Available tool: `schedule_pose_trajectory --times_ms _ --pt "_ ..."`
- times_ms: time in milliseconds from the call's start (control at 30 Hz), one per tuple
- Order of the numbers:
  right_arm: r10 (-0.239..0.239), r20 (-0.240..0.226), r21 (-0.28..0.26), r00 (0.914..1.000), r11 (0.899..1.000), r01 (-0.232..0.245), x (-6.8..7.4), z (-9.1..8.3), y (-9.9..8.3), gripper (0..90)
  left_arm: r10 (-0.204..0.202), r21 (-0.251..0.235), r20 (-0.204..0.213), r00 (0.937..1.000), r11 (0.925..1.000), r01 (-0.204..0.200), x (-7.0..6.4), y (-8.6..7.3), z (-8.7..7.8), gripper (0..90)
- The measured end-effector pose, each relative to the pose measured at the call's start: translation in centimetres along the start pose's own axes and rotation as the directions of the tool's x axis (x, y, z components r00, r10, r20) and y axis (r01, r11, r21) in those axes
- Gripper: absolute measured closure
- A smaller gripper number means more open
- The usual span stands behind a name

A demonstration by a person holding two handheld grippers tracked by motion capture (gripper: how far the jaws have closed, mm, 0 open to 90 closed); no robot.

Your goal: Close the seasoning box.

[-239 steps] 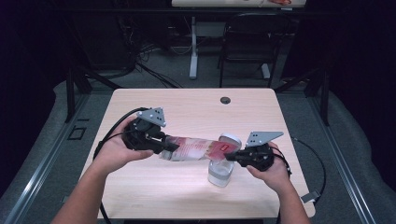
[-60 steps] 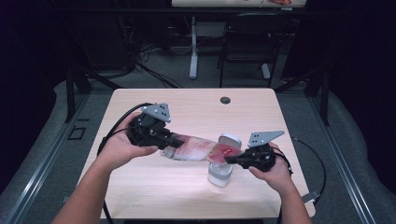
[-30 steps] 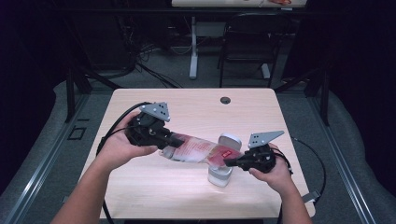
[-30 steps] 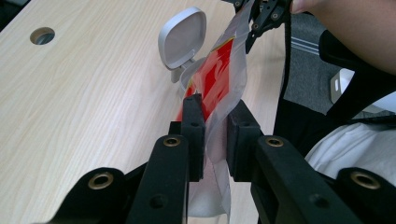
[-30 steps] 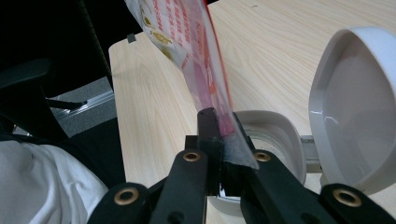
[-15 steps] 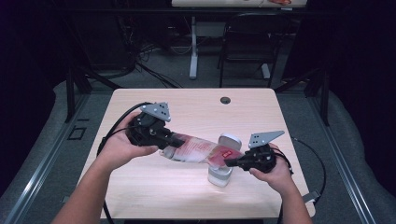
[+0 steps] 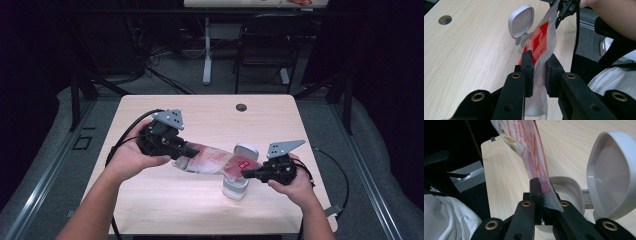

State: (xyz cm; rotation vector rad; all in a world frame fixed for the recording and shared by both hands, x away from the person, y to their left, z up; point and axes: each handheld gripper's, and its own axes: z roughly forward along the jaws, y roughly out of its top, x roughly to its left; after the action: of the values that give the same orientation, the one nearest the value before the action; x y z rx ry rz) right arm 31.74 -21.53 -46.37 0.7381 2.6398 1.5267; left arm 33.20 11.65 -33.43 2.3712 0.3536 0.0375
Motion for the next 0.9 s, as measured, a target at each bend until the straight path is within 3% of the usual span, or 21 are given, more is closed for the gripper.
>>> schedule_pose_trajectory --times_ms 900 --pt "0.017 0.003 -0.004 0.9998 1.000 -0.017 -0.49 -0.13 -0.35 89.0 0.010 0.004 0.000 0.9999 0.9999 -0.010 -0.18 0.59 0.38 80.1"
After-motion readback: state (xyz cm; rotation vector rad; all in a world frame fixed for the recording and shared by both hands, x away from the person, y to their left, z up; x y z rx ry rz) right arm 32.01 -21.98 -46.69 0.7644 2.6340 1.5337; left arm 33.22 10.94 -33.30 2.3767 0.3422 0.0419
